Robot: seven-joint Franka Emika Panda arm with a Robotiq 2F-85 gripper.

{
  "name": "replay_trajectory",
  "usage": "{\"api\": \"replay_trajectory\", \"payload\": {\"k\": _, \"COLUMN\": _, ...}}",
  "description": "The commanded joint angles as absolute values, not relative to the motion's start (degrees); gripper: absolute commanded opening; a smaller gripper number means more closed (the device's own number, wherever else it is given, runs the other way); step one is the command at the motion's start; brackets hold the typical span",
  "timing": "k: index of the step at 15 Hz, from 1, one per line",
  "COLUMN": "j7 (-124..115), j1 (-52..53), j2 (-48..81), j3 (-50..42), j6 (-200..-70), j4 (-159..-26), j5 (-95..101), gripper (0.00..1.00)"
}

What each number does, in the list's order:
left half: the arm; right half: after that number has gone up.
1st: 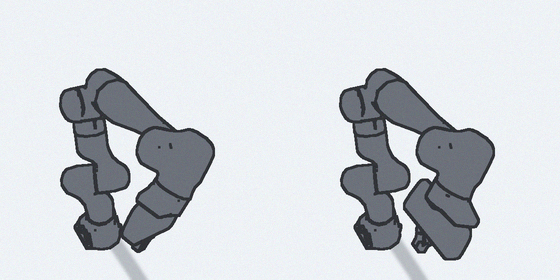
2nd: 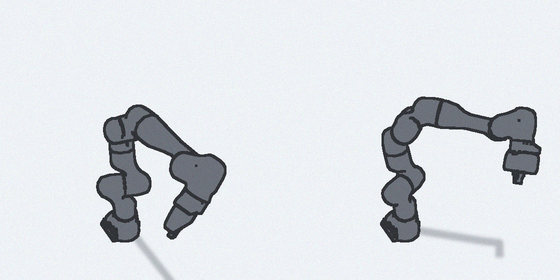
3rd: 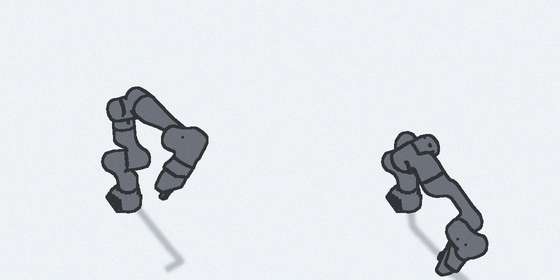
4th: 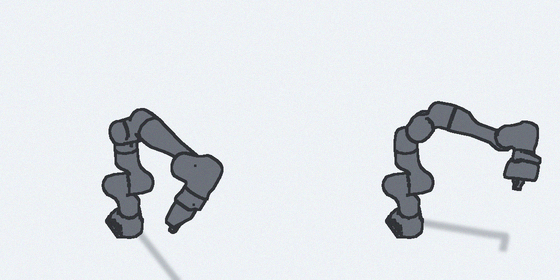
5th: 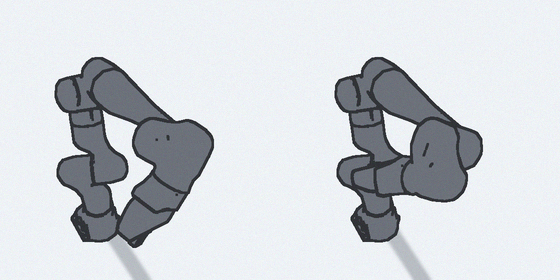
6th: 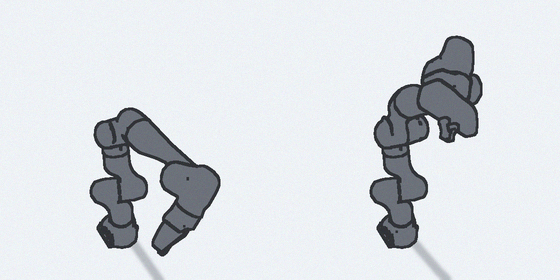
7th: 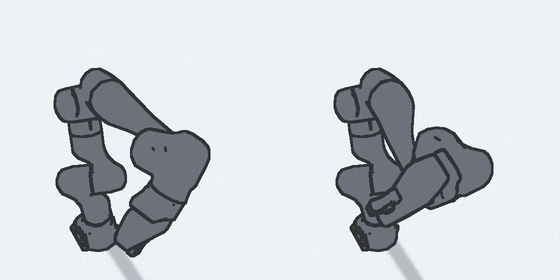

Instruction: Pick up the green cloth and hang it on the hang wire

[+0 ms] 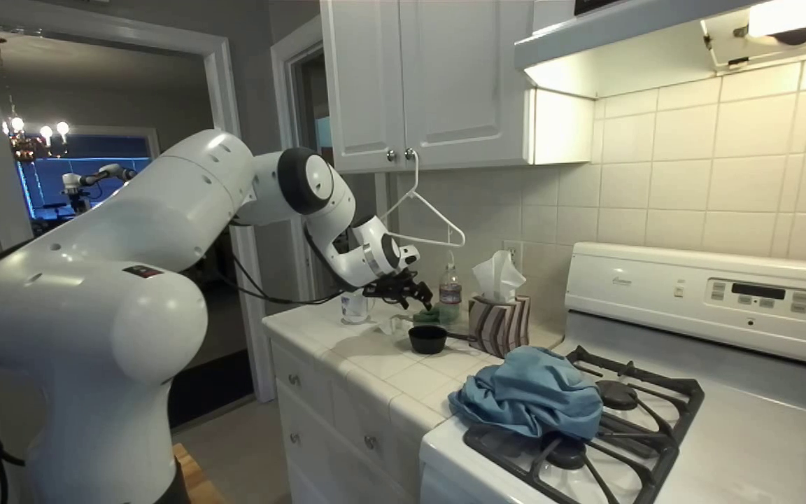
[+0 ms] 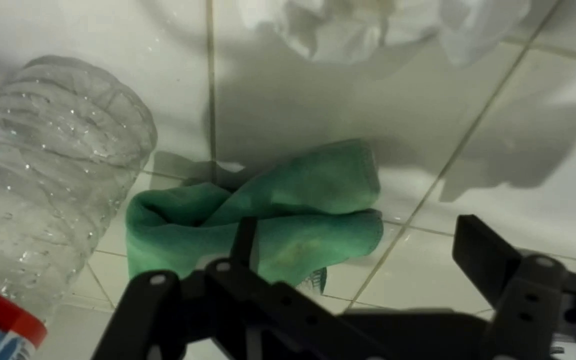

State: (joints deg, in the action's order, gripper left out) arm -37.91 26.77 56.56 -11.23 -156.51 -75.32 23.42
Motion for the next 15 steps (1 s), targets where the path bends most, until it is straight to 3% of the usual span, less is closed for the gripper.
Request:
{"api": "replay_trajectory", "payload": {"k": 1, "j7": -38.2, "j1": 28.4, "j2": 55.3, "j3": -12.6, "j6": -155.4, "j4": -77.9, "j5": 20.8, "gripper": 0.93}}
{"api": "replay_trajectory", "payload": {"k": 2, "j7": -38.3, "j1": 28.4, "j2": 55.1, "j3": -12.8, "j6": -155.4, "j4": -78.3, "j5": 20.7, "gripper": 0.91}}
{"api": "replay_trajectory", "payload": {"k": 3, "j7": -38.4, "j1": 28.6, "j2": 55.0, "j3": -13.0, "j6": -155.4, "j4": -78.8, "j5": 20.6, "gripper": 0.75}}
{"api": "replay_trajectory", "payload": {"k": 4, "j7": -38.5, "j1": 28.6, "j2": 55.0, "j3": -13.2, "j6": -155.4, "j4": -79.0, "j5": 20.6, "gripper": 0.66}}
{"api": "replay_trajectory", "payload": {"k": 5, "j7": -38.6, "j1": 28.7, "j2": 55.0, "j3": -13.3, "j6": -155.4, "j4": -79.2, "j5": 20.6, "gripper": 0.64}}
{"api": "replay_trajectory", "payload": {"k": 14, "j7": -38.7, "j1": 29.1, "j2": 54.4, "j3": -13.8, "j6": -155.2, "j4": -80.4, "j5": 20.7, "gripper": 0.00}}
{"api": "replay_trajectory", "payload": {"k": 15, "j7": -37.8, "j1": 29.0, "j2": 53.7, "j3": -13.1, "j6": -155.0, "j4": -81.1, "j5": 20.7, "gripper": 0.00}}
